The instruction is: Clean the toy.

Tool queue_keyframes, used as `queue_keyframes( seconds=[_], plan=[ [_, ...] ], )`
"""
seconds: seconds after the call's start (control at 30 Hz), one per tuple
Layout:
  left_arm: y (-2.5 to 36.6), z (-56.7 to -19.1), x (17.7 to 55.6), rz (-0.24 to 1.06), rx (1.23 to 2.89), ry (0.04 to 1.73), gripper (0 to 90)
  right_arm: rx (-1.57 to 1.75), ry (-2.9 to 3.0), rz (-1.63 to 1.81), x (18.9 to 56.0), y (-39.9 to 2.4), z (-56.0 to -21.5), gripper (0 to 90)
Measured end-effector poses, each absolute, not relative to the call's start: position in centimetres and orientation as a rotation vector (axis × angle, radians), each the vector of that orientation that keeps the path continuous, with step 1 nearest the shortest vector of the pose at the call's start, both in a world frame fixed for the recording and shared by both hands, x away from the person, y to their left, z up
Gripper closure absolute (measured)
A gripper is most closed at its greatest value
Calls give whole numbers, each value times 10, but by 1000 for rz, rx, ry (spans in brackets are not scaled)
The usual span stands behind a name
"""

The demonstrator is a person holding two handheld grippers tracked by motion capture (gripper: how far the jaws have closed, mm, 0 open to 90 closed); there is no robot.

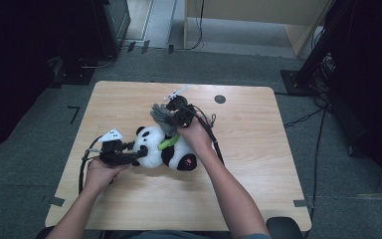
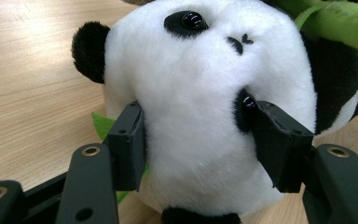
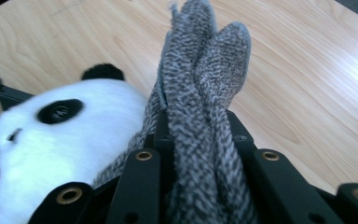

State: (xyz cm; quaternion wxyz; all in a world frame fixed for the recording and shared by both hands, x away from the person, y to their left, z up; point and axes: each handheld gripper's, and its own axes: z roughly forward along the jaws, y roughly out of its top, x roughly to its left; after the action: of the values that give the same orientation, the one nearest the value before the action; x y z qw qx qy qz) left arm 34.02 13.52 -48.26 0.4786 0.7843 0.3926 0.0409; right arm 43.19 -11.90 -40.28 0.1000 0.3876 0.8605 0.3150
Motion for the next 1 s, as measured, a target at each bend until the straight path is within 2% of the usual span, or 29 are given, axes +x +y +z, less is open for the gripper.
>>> queue_keyframes(
  seconds=[0.3,0.53,0.73,1.0],
  plan=[
    [137,-485,339,111,1907,936,399,1205,2469,927,435,-147,-390,744],
    [137,-485,339,114,1907,931,398,1155,2455,972,433,-143,-369,744],
    [137,-485,339,122,1903,932,389,1069,2513,1108,423,-105,-357,743],
    [137,-484,339,122,1905,933,388,1000,2623,1215,410,-57,-371,742]
  ],
)
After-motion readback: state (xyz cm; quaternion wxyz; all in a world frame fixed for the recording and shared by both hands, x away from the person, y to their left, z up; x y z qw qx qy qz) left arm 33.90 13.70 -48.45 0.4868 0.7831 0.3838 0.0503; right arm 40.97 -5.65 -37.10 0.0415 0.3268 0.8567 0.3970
